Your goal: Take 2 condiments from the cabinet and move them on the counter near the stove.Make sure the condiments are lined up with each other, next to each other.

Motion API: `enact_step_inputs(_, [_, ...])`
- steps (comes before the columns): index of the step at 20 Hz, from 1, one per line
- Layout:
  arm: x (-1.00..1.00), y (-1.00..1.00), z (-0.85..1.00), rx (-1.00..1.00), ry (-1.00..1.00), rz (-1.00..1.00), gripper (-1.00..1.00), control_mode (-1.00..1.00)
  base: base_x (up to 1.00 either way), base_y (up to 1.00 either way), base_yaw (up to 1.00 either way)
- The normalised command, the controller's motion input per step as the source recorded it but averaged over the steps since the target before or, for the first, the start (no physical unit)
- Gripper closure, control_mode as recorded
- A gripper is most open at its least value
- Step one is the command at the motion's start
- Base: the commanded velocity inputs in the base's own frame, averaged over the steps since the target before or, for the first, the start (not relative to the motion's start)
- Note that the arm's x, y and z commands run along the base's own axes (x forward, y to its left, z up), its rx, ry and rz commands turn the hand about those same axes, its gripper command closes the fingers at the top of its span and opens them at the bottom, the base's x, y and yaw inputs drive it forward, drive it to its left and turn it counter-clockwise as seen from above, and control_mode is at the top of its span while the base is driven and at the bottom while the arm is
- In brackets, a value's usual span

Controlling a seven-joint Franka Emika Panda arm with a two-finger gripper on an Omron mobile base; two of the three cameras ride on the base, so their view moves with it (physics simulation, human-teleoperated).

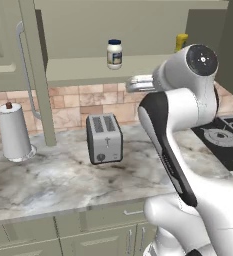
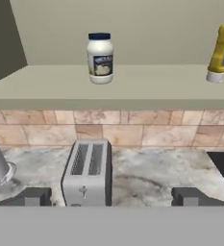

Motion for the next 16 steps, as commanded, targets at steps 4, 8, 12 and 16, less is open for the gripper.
enact_step_inputs(4, [0.1, 0.35, 0.45, 0.0, -0.07, 0.0, -1.0, -1.0, 0.0, 0.0, 0.0])
enact_step_inputs(8, [0.26, 0.18, 0.35, 0.0, -0.1, -0.02, -1.0, -1.0, 0.0, 0.0, 0.0])
enact_step_inputs(12, [0.4, 0.04, 0.21, 0.0, -0.1, -0.06, -1.0, -1.0, 0.0, 0.0, 0.0])
enact_step_inputs(16, [0.52, 0.0, 0.11, 0.0, -0.06, -0.08, -1.0, -1.0, 0.0, 0.0, 0.0])
